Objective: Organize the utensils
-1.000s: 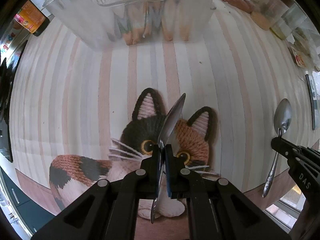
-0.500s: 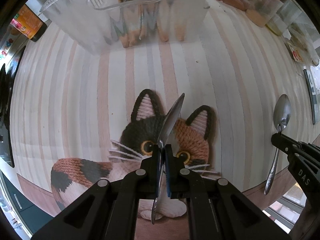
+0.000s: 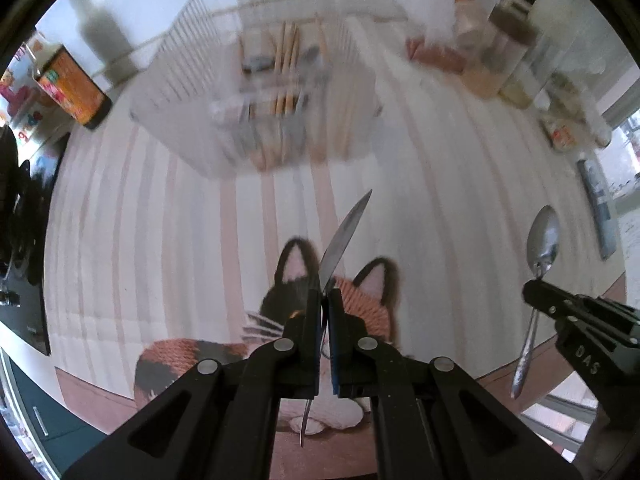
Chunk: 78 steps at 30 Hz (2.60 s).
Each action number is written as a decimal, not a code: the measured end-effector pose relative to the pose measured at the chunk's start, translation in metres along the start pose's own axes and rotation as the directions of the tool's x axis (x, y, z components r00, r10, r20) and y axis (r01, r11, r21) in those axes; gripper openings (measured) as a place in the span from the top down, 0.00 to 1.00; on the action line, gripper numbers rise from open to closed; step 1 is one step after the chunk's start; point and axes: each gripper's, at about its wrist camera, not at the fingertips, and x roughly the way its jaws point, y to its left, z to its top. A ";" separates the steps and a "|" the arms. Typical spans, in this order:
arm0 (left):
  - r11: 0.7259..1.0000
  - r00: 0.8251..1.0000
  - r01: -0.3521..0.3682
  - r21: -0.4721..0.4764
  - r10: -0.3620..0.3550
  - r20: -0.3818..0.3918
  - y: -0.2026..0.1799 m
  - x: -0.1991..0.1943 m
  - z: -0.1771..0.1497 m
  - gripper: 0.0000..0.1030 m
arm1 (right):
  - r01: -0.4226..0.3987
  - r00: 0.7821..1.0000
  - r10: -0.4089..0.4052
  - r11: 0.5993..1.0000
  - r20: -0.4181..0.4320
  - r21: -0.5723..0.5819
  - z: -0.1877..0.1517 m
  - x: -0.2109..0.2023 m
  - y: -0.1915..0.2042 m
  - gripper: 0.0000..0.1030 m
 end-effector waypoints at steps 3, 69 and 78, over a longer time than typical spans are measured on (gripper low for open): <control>1.000 0.999 0.020 0.003 -0.020 0.032 0.002 -0.017 0.007 0.99 | -0.022 0.999 0.022 1.000 0.028 0.009 0.003 -0.014 -0.002 0.98; 0.963 0.966 -0.198 -0.184 0.223 0.130 0.117 -0.042 0.141 0.01 | 0.051 0.980 -0.014 0.982 0.200 -0.184 0.176 -0.060 0.130 0.15; 0.970 0.961 -0.172 -0.170 0.203 0.187 0.126 -0.067 0.109 0.01 | 0.176 0.950 -0.136 0.977 0.280 -0.123 0.139 -0.079 0.130 0.01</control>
